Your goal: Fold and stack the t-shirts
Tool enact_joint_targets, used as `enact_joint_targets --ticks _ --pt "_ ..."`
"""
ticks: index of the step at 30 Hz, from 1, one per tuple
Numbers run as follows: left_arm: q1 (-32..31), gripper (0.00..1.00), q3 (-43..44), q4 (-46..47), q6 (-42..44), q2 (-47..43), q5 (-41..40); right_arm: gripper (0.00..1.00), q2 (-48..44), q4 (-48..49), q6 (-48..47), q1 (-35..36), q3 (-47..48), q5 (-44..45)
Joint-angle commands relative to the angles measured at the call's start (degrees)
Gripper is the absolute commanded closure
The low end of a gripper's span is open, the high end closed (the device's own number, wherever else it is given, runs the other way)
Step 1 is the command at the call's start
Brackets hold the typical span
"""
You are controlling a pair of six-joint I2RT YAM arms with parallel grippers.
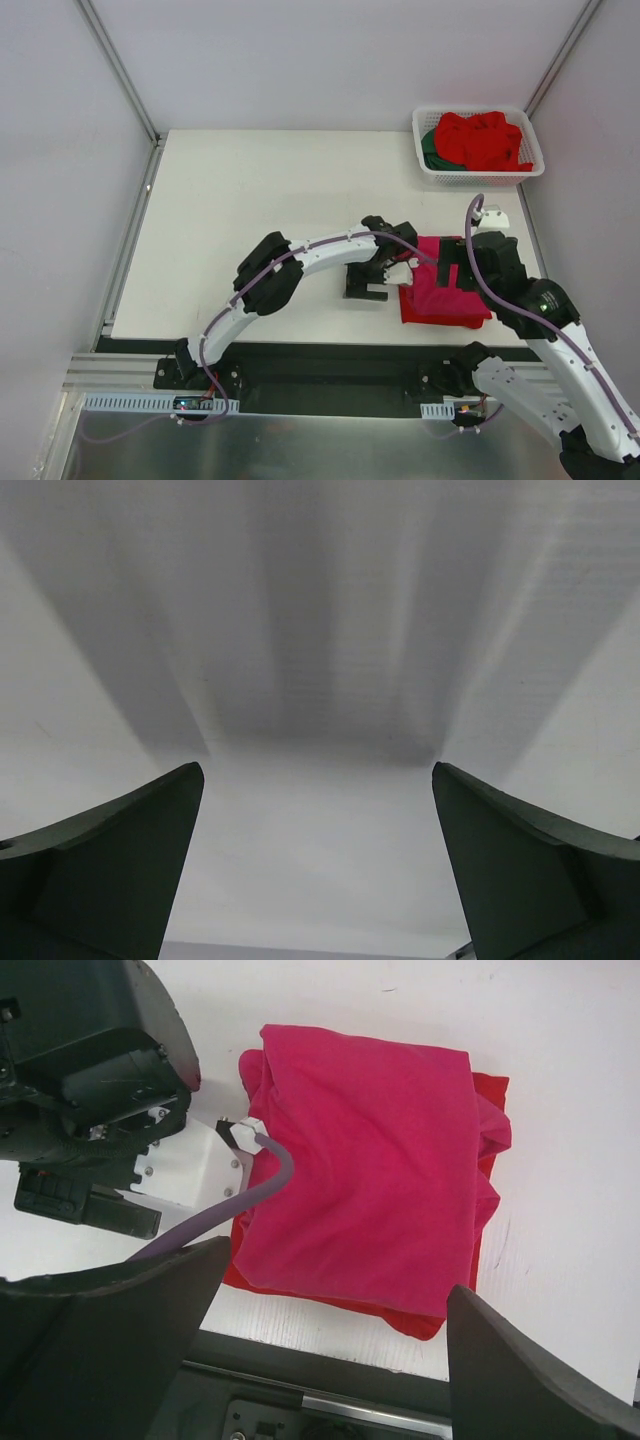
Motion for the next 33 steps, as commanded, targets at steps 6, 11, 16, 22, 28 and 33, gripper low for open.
enact_joint_targets --ticks 6,11,16,22,28,33 --pt "-3.58 0.01 13.88 -0.72 5.51 6.10 0.98 0.04 0.04 5.72 0.71 0.47 -0.61 -4.38" --pt "-4.99 0.01 17.94 0.68 5.77 7.51 2.30 0.04 0.40 5.54 0.18 0.47 -0.70 -4.38" --pt "-7.09 0.01 22.86 1.91 6.74 9.61 2.57 0.04 1.18 5.90 -0.43 0.47 -0.96 -4.91" --pt "-9.56 0.01 24.89 5.77 6.57 10.76 6.69 0.04 1.19 5.98 -0.79 0.47 -1.40 -5.00" --pt "-10.18 0.01 24.28 11.56 1.30 9.10 14.77 0.04 1.01 5.90 -1.05 0.47 -1.66 -5.08" --pt "-10.09 0.01 22.43 16.24 -0.55 8.74 16.80 0.04 0.31 5.81 -0.79 0.56 -1.75 -5.43"
